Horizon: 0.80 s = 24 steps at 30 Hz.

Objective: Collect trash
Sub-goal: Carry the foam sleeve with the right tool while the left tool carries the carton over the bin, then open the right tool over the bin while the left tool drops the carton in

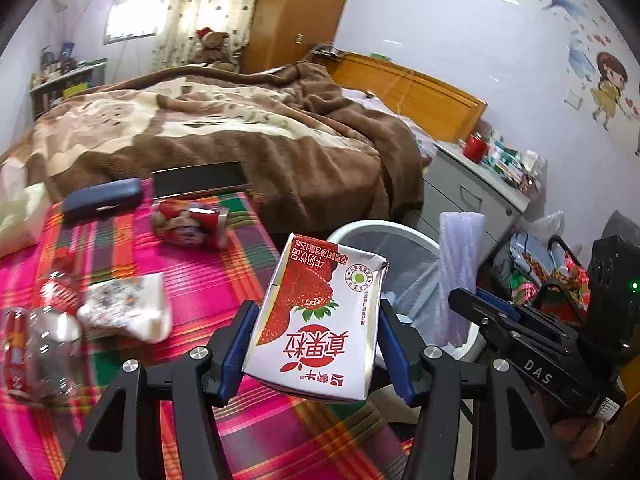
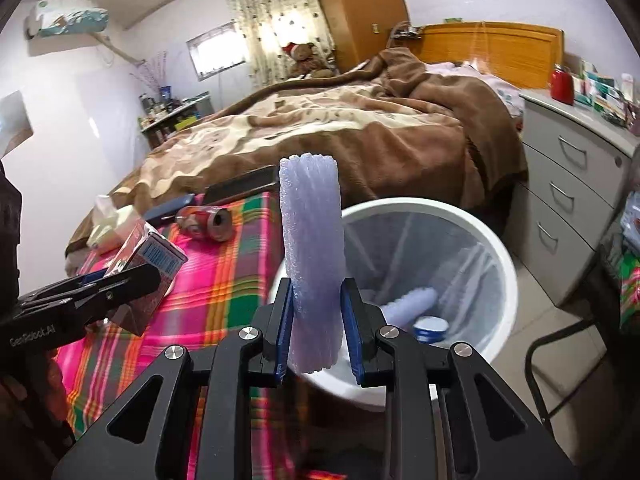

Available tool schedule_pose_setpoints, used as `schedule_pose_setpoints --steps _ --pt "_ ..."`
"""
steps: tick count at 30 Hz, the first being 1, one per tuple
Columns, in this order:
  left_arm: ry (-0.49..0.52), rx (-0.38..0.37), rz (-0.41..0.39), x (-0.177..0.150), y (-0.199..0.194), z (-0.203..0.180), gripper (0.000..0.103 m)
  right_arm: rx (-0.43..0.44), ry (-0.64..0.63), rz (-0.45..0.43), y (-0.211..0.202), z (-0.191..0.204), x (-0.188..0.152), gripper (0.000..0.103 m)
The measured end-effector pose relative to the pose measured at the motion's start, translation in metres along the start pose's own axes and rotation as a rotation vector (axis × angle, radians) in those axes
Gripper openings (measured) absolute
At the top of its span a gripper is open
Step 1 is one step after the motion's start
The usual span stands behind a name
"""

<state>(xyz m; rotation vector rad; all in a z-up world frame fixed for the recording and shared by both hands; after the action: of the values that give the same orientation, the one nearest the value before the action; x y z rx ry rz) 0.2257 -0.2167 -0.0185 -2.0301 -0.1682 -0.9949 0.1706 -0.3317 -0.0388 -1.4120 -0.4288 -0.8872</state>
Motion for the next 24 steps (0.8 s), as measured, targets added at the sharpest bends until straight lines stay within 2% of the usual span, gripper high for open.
schedule_pose_setpoints --steps 8,12,19,22,24 --pt "0.049 -0.025 0.048 0.006 0.05 -0.035 0.059 -0.067 0.043 0.046 0.014 -0.034 -0.004 0.025" --pt "0.034 -0.053 0.087 0.002 0.071 -0.041 0.059 -0.102 0.037 0.064 0.018 -0.044 -0.007 0.025" --pt "0.063 -0.032 0.11 0.002 0.094 -0.046 0.059 -0.142 0.028 0.088 0.026 -0.057 -0.009 0.025" --pt "0.067 -0.047 0.126 0.0 0.102 -0.05 0.059 -0.151 0.019 0.092 0.028 -0.06 -0.01 0.025" --pt "0.069 -0.058 0.127 0.0 0.104 -0.051 0.065 -0.157 0.006 0.1 0.029 -0.06 -0.011 0.028"
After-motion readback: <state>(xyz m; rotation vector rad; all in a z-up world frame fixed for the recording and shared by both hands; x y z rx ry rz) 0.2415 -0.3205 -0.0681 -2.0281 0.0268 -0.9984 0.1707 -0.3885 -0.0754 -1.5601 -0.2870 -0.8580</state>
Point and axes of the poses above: each gripper's, at about its wrist camera, not at the fingertips, and y roughly the way its jaws point, z to its left, x to its top, the point moved 8 cm from there along y, roughly the way its jaws point, and after that the axes turned 7 degrees about -x, right-handed, at the moved point
